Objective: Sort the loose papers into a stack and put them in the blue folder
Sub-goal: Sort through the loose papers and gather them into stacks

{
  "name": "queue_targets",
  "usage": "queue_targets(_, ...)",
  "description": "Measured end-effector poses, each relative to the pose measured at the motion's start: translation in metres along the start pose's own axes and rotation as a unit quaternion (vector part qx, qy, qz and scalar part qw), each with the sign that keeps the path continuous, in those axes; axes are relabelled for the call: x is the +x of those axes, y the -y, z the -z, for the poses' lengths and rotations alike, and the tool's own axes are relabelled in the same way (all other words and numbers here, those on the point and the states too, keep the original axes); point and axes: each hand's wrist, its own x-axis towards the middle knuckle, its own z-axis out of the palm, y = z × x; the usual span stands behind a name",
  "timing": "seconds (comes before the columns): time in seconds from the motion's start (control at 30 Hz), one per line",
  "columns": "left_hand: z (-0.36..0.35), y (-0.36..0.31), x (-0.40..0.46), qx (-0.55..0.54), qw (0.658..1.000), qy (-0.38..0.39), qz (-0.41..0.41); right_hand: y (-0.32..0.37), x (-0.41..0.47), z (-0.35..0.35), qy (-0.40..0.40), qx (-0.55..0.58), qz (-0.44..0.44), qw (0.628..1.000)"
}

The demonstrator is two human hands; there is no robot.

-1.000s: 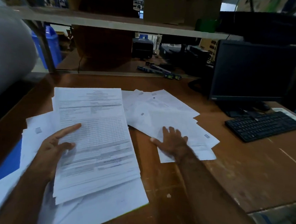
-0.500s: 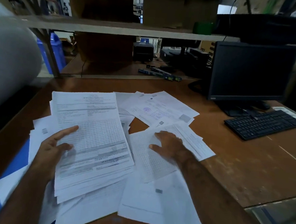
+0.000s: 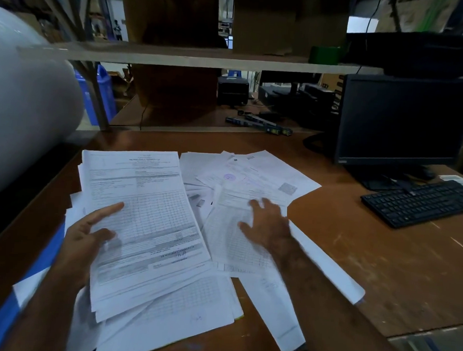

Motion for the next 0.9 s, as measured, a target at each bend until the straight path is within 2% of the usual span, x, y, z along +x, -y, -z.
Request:
queue_targets(0.1,-0.003,0.001,0.001,0.003,1.000,0.001,0.007,-0.021,0.005,-0.001,-0.007,0.009,-0.135,0.991)
queue_targets(0.33,-0.014,0.005,0.001,-0.002,1.000,0.018,0.013,-0.032,0.018,0.002,0.009,0.074,-0.162,0.984)
queue_targets(0.4,-0.014,0.005,0.000,-0.001,1.000,0.016,0.010,-0.035,0.019,0.006,-0.008,0.120,-0.165,0.979)
queue_targets(0.57,-0.017,-0.002,-0.005,-0.010,1.000,0.009,0.022,-0.048,0.015,0.013,-0.111,0.135,-0.111,0.978)
queue_targets(0.63,-0.017,-0.002,-0.005,-0.010,1.000,0.009,0.025,-0.053,0.012,0.016,-0.135,0.181,-0.097,0.969)
queue_targets(0.7,-0.019,-0.003,-0.006,0.001,1.000,0.012,0.019,-0.058,0.010,0.017,-0.132,0.203,-0.066,0.968)
queue_targets(0.8,-0.020,-0.004,-0.005,0.016,1.000,0.013,0.015,-0.065,0.008,0.018,-0.079,0.184,-0.001,0.980)
queue_targets(0.9,-0.020,-0.007,-0.005,0.004,1.000,0.018,0.018,-0.062,0.001,0.038,-0.136,0.243,0.066,0.958)
